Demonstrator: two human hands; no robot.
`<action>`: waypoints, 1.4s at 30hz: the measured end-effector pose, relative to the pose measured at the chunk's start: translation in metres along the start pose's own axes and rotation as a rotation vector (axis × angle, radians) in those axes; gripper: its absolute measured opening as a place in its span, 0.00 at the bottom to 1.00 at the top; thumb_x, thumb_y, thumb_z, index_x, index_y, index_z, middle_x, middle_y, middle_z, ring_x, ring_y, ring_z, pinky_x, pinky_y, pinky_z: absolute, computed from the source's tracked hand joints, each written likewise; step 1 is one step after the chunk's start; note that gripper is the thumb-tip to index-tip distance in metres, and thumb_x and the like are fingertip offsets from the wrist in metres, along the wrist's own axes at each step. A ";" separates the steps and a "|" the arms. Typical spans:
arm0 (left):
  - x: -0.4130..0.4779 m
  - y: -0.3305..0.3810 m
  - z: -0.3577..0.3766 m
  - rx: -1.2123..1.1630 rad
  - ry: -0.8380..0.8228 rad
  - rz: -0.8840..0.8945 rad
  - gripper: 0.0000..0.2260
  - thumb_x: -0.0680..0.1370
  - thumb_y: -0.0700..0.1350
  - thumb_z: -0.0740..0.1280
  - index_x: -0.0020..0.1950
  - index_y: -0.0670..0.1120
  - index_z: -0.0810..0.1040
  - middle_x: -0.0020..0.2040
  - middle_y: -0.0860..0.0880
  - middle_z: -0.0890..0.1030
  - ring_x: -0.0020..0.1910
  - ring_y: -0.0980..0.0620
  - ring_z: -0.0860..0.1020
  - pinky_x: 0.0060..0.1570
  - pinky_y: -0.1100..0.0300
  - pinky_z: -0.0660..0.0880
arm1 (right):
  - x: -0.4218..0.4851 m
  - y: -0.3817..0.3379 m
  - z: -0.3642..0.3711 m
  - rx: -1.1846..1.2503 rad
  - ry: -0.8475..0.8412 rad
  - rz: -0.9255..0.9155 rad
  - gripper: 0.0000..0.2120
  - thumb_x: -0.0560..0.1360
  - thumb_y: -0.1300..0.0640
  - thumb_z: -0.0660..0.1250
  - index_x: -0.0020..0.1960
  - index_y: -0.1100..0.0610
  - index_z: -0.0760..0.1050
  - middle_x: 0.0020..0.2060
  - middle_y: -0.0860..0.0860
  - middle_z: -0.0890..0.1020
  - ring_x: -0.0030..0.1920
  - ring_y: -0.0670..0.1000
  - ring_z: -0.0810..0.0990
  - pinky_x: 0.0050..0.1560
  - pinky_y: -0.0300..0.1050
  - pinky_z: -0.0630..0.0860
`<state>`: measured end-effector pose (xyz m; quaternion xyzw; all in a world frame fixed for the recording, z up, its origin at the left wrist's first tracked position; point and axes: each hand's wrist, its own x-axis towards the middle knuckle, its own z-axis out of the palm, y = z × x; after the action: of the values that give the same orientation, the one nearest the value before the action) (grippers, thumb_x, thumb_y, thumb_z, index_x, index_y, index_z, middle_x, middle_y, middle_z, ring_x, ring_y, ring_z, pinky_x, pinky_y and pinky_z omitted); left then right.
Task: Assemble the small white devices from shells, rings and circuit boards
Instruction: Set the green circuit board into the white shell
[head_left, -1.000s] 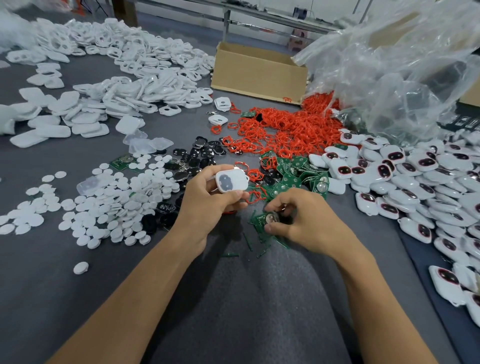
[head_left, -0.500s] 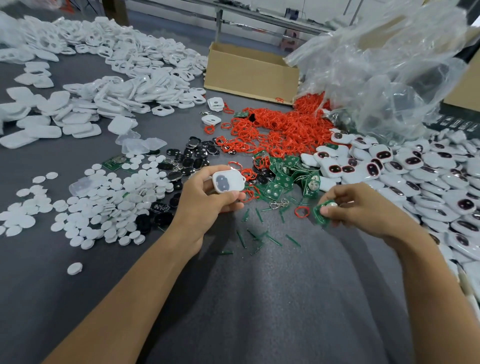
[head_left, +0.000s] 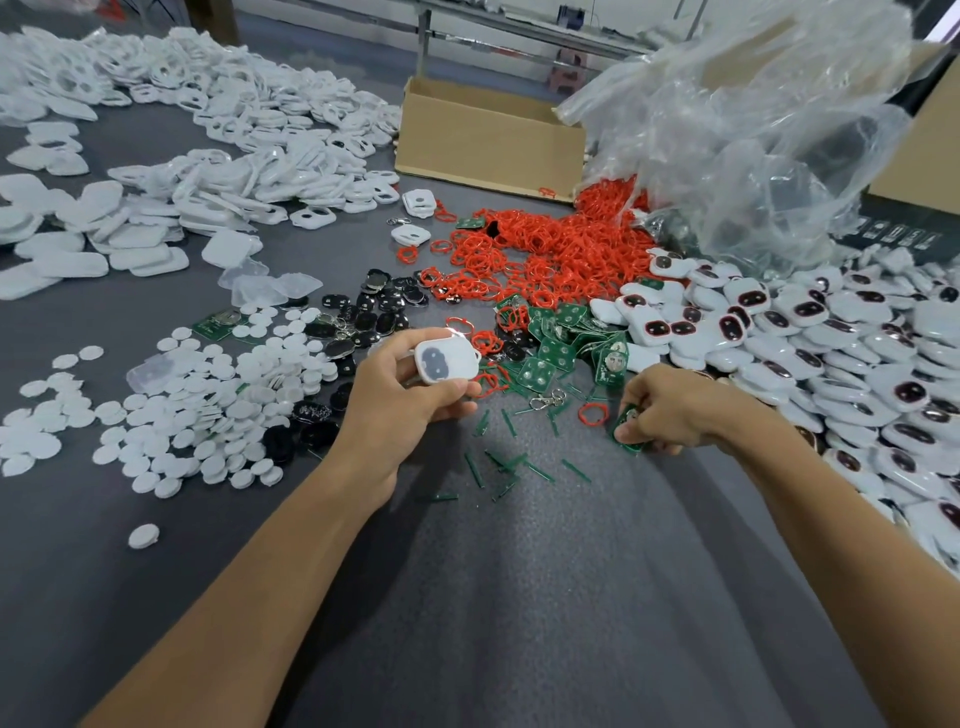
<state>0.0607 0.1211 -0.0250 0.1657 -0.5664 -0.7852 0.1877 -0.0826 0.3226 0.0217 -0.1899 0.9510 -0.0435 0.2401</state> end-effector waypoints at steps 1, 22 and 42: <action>0.000 0.000 0.000 0.000 0.001 0.000 0.16 0.74 0.25 0.67 0.53 0.45 0.78 0.47 0.42 0.82 0.38 0.50 0.84 0.40 0.59 0.82 | 0.000 -0.001 0.000 0.001 -0.002 0.008 0.05 0.74 0.58 0.70 0.41 0.58 0.76 0.36 0.58 0.82 0.31 0.51 0.78 0.36 0.41 0.75; -0.002 0.001 -0.002 0.008 0.008 0.019 0.16 0.73 0.25 0.67 0.53 0.44 0.78 0.46 0.42 0.83 0.38 0.50 0.85 0.39 0.60 0.82 | -0.055 -0.014 0.066 -0.453 0.854 -0.244 0.16 0.59 0.67 0.75 0.37 0.57 0.68 0.33 0.55 0.76 0.32 0.60 0.77 0.27 0.45 0.63; 0.002 -0.002 -0.002 0.021 -0.001 0.003 0.17 0.73 0.25 0.68 0.53 0.45 0.78 0.45 0.42 0.83 0.38 0.49 0.85 0.38 0.60 0.82 | -0.061 0.010 0.060 0.145 0.585 -0.444 0.13 0.68 0.59 0.76 0.52 0.52 0.82 0.41 0.43 0.75 0.34 0.33 0.73 0.39 0.24 0.63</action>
<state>0.0600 0.1193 -0.0277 0.1663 -0.5750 -0.7790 0.1868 -0.0079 0.3555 -0.0055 -0.3536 0.9095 -0.2141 -0.0440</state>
